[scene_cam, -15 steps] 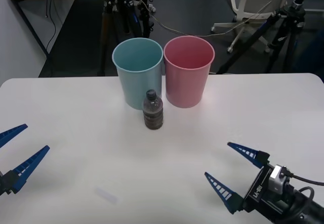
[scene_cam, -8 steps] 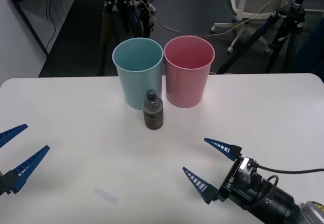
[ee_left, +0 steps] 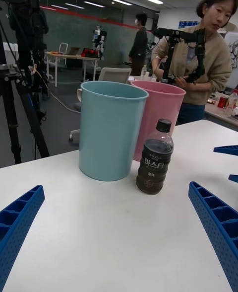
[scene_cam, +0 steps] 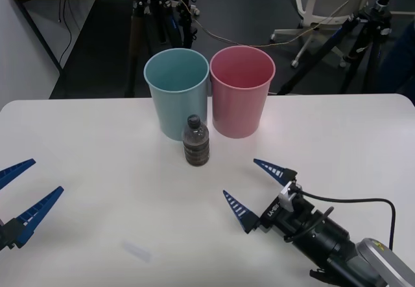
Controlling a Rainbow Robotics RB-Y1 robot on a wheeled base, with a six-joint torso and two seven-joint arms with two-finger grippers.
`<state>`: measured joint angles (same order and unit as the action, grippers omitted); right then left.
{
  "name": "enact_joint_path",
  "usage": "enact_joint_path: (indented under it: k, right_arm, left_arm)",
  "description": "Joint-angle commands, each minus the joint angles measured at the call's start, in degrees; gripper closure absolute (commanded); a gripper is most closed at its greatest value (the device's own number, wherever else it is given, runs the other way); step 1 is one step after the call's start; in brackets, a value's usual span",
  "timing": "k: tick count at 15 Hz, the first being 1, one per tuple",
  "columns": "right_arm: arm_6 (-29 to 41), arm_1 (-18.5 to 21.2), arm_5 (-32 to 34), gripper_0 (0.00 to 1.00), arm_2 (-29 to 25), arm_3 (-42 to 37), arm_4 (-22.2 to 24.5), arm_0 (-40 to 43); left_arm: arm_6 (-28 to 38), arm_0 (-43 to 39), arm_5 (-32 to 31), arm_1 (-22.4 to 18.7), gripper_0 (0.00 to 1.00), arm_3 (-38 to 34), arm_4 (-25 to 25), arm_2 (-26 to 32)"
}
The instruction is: Grasp the object on the table and drop it into the matching bin: aluminum can to the light blue bin, PET bottle to the pink bin.
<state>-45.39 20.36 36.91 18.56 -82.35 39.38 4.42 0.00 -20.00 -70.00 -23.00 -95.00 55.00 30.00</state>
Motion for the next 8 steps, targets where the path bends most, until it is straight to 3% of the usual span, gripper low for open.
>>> enact_joint_path:
  k: [1,8]
  right_arm:
    - [0.0,-2.5,-3.9,0.0,0.7,0.1,0.1,-0.8]
    - [-0.8,-6.5,-8.4,0.0,5.1,0.1,1.1,-2.6]
  left_arm:
    - [0.0,0.0,0.0,0.0,0.0,0.0,0.0,0.0]
    - [0.0,0.0,0.0,0.0,0.0,0.0,0.0,0.0]
